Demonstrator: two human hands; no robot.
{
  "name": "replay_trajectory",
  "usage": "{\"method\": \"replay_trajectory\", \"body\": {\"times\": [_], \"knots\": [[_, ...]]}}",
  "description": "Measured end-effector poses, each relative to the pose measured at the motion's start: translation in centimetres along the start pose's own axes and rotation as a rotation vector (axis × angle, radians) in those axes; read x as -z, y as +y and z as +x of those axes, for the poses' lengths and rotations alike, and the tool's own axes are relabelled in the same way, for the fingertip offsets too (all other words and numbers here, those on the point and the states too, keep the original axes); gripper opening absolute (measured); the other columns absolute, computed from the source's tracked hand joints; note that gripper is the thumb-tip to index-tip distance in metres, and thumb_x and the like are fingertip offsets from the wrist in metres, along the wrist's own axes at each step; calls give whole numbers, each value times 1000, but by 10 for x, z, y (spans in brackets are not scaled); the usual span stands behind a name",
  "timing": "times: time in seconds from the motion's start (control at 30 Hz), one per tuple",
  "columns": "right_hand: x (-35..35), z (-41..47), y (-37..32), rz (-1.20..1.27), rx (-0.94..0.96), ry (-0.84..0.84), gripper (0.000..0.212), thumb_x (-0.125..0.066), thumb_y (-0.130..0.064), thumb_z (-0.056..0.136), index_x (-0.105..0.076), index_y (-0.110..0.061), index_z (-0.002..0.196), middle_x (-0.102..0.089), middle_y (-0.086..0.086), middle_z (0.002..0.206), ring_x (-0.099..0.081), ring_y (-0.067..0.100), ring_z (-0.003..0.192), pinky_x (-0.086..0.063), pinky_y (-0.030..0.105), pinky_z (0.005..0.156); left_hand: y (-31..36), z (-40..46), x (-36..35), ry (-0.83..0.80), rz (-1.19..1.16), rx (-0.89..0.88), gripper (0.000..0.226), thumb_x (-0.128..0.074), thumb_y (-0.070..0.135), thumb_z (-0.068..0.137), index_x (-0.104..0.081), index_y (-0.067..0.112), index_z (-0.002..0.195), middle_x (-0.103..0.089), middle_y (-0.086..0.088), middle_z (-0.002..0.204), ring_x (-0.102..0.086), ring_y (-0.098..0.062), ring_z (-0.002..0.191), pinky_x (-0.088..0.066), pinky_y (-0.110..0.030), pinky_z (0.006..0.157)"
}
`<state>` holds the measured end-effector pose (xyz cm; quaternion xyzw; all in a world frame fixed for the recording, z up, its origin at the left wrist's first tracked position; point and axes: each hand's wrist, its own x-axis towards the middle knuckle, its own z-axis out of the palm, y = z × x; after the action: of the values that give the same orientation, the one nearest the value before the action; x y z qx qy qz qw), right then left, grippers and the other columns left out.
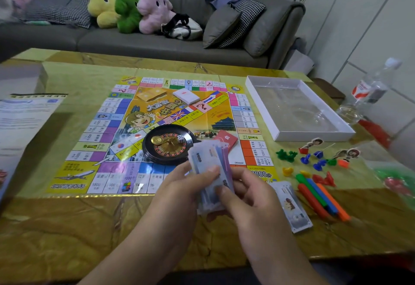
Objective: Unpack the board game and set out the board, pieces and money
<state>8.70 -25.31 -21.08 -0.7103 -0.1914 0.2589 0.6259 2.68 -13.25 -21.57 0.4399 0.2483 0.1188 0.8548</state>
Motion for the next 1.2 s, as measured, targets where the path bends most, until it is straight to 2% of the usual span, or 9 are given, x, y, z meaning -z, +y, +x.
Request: {"method": "replay_trajectory", "body": {"times": [0.13,0.23,0.33,0.43,0.5,0.57,0.73,1.0,1.2], "knots": [[-6,-2,-8,152,-165,-157,27,-59,-4,103,-72,-24,115,-81,-3,103,-76,14,104,-60,38,97,2,-3,0,-67,-151,172,48,-68,15,71,-75,0,116,-73,-24,100,-71,-32,77,-59,-37,63],[2,-1,-10,-183,-109,-195,21,-62,-28,104,-73,-33,120,-77,-22,103,-70,-5,102,-58,21,92,3,-3,-1,-15,-158,215,25,-60,13,81,-82,0,80,-78,-20,100,-76,-29,76,-58,-40,76],[16,-5,-19,-710,175,-111,35,-63,-62,92,-71,-43,120,-70,-31,103,-63,-10,103,-57,17,83,3,1,0,81,-102,167,17,-56,7,93,-69,-4,93,-75,-28,108,-75,-35,96,-56,-51,95],[19,-8,-24,-941,304,-165,86,-71,-76,73,-31,-55,145,-35,-37,140,-40,-9,131,-48,25,105,4,6,1,126,-15,121,34,-62,9,95,-56,-6,125,-77,-28,101,-77,-39,90,-63,-55,85],[19,-6,-24,-937,277,-243,126,-86,-65,68,7,-58,154,3,-37,159,-14,-3,151,-35,33,120,5,6,1,95,69,120,29,-67,10,93,-59,-4,118,-77,-25,88,-73,-37,65,-65,-46,59],[20,-2,-19,-905,294,-286,140,-91,-47,70,19,-57,155,19,-39,160,-2,-4,156,-31,35,124,2,3,-1,31,182,148,22,-75,10,86,-66,-1,103,-74,-23,78,-68,-34,56,-59,-38,52],[24,1,-12,-928,376,-282,111,-82,-29,77,-9,-50,158,-21,-36,153,-23,-13,143,-36,19,113,-11,2,-2,-79,374,158,22,-78,10,73,-77,11,95,-78,-20,95,-78,-33,89,-63,-43,74],[18,-1,-4,-919,413,-236,114,-83,-42,75,-10,-46,162,-24,-33,153,-27,-7,145,-41,26,115,-18,5,-6,30,371,160,39,-80,18,70,-70,9,106,-77,-16,85,-77,-32,81,-60,-40,66],[22,1,-1,-920,435,-227,105,-84,-39,75,-19,-41,157,-28,-31,144,-35,-8,136,-45,20,103,-15,0,-7,-34,353,162,5,-75,9,77,-71,12,79,-72,-15,74,-74,-29,72,-55,-35,63]]}}
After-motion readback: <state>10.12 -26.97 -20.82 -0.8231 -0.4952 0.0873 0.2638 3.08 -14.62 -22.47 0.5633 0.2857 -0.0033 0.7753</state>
